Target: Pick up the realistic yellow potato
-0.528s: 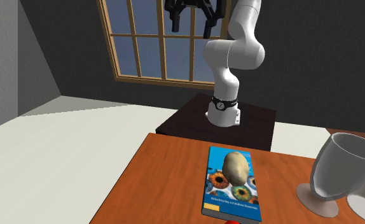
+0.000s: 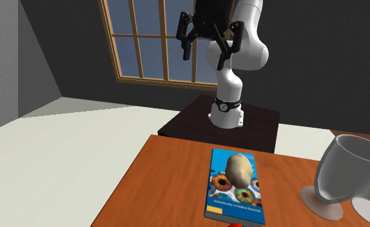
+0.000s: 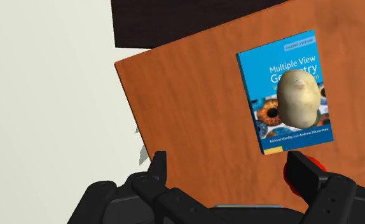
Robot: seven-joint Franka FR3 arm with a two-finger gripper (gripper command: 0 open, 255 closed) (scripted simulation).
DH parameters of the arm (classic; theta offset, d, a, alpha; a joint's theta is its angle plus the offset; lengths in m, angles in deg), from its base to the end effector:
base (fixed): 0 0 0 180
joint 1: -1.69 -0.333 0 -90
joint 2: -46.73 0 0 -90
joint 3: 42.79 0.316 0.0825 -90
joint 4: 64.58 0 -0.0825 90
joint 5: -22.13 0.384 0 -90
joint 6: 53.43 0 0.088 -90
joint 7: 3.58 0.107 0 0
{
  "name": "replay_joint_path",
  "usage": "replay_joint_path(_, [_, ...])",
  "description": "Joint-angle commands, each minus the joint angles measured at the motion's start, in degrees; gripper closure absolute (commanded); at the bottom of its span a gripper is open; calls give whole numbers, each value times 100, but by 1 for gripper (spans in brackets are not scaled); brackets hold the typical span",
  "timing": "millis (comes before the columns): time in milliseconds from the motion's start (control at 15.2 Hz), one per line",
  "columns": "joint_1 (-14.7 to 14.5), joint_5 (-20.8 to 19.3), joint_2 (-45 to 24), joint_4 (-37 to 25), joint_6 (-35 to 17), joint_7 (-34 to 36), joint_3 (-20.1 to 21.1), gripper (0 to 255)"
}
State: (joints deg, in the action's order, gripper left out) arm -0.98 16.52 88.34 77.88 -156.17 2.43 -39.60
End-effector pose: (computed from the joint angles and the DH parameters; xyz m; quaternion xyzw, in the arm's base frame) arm 0.3350 0.0286 0.5291 0.9977 0.0020 0.0222 0.0645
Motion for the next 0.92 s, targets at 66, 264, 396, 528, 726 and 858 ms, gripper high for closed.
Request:
replay_joint_path(66, [-147,41,-148,424,-616,145,215,0])
replay_joint_path(264, [-272,52,-420,727,-1223,288,430,0])
replay_joint_path(396, [-344,41,-652,894,-1640,397,581,0])
replay_joint_path(528, [-403,10,-924,1030,-2064,521,741,0])
replay_joint_path(726, [-454,-97,-1407,1173,-2708,747,999,0])
replay_joint_path(858, [-455,-226,-1777,1225,-3135,936,1187,0])
